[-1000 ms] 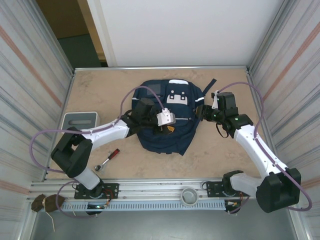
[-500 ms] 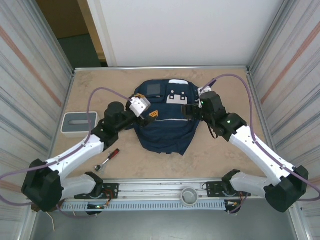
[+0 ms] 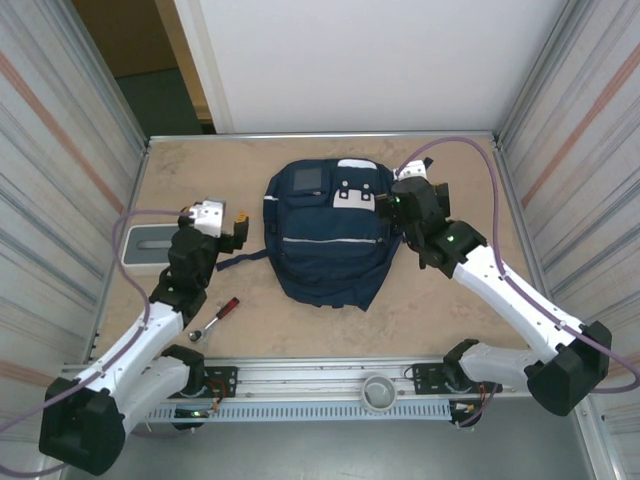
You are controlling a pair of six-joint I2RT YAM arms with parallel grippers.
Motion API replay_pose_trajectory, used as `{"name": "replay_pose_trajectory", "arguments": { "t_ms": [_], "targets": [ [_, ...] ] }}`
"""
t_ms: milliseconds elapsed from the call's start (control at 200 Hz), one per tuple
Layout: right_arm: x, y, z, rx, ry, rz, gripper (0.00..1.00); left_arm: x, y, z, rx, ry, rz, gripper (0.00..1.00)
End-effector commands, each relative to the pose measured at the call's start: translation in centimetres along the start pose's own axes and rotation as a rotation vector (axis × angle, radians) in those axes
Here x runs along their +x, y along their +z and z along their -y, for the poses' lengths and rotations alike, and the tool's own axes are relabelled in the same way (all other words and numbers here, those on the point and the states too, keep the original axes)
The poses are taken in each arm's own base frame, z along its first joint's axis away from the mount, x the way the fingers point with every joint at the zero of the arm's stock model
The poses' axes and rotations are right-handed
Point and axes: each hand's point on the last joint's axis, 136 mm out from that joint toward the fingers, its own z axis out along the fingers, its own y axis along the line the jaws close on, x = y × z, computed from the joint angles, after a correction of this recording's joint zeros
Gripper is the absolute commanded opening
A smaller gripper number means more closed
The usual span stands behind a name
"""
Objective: Pack books, pencil case, and school supplies into a backpack
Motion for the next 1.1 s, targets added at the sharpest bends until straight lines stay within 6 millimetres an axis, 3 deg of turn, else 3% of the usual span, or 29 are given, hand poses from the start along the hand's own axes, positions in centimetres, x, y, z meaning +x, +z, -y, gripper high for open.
{"name": "replay_pose_trajectory", "arguments": {
  "t_ms": [0, 160, 291, 551, 701, 817, 942, 1092],
  "targets": [
    [0.3, 1.0, 3.2, 0.122, 0.046, 0.014, 0.99, 0.9, -0.2, -2.4, -0.091, -0.073, 0.006, 0.96],
    [3.6, 2.6, 5.9, 0.161, 0.151, 0.008, 0.99, 3.0, 0.3, -4.0, -0.118, -0.133, -0.044, 0.99],
    [5.6, 2.8, 7.4, 0.19, 0.179, 0.01, 0.99, 3.6, 0.8, -4.3, -0.122, -0.144, -0.069, 0.99],
    [6.5, 0.7, 10.7, 0.254, 0.259, 0.076, 0.99, 4.2, 0.4, -4.9, -0.157, -0.148, -0.08, 0.99],
    [7.6, 0.7, 11.6, 0.263, 0.316, 0.123, 0.99, 4.6, 0.2, -5.1, -0.165, -0.145, -0.079, 0.99],
    [9.2, 2.4, 11.4, 0.251, 0.321, 0.128, 0.99, 5.4, 0.9, -4.8, -0.147, -0.124, -0.116, 0.99],
    [11.3, 5.0, 10.5, 0.226, 0.294, 0.097, 0.99, 7.6, 2.5, -3.7, -0.095, -0.061, -0.196, 0.99],
    [14.7, 9.2, 8.0, 0.164, 0.248, 0.01, 0.99, 10.1, 4.2, -2.8, -0.065, -0.018, -0.257, 0.99]
  ]
}}
